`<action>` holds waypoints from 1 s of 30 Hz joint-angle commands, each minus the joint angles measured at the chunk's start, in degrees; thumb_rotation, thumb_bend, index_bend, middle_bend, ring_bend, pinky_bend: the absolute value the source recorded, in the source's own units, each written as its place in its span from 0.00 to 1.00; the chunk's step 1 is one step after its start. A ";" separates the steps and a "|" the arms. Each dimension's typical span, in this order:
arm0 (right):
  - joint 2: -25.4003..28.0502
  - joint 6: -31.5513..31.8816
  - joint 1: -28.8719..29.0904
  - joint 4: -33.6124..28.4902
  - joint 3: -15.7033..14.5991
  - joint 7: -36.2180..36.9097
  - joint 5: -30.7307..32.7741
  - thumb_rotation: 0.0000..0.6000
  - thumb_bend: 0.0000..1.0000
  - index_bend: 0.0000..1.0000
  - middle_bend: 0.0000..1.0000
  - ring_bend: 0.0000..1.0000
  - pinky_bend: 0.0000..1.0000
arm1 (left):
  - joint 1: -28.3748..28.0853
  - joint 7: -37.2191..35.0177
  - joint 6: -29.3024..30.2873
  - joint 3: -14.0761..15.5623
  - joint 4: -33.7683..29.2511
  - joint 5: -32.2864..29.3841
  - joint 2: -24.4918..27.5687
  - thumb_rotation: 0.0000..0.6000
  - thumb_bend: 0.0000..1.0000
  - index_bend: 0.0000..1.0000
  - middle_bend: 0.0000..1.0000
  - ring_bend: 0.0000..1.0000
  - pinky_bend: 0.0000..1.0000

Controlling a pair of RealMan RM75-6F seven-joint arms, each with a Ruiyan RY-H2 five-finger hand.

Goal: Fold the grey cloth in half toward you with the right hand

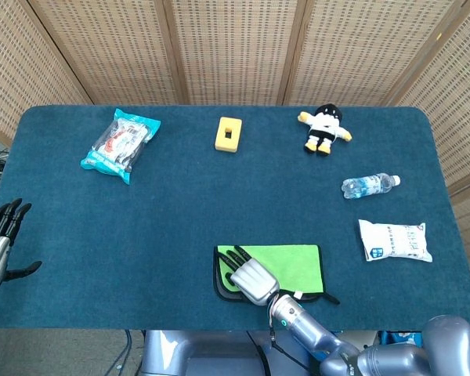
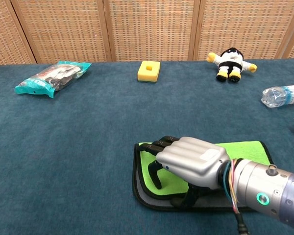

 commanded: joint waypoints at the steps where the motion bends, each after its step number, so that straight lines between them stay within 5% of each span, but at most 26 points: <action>1: -0.05 -0.03 0.04 -0.02 -0.16 -0.25 0.05 1.00 0.46 0.48 0.00 0.00 0.00 | -0.01 -0.04 -0.01 -0.03 0.01 -0.07 0.00 1.00 0.13 0.00 0.00 0.00 0.00; 30: -0.05 0.99 -0.81 -3.00 -1.48 1.75 -1.87 1.00 0.53 0.56 0.00 0.00 0.00 | -0.08 0.12 -0.13 0.09 -0.14 -0.02 0.01 1.00 0.13 0.00 0.00 0.00 0.00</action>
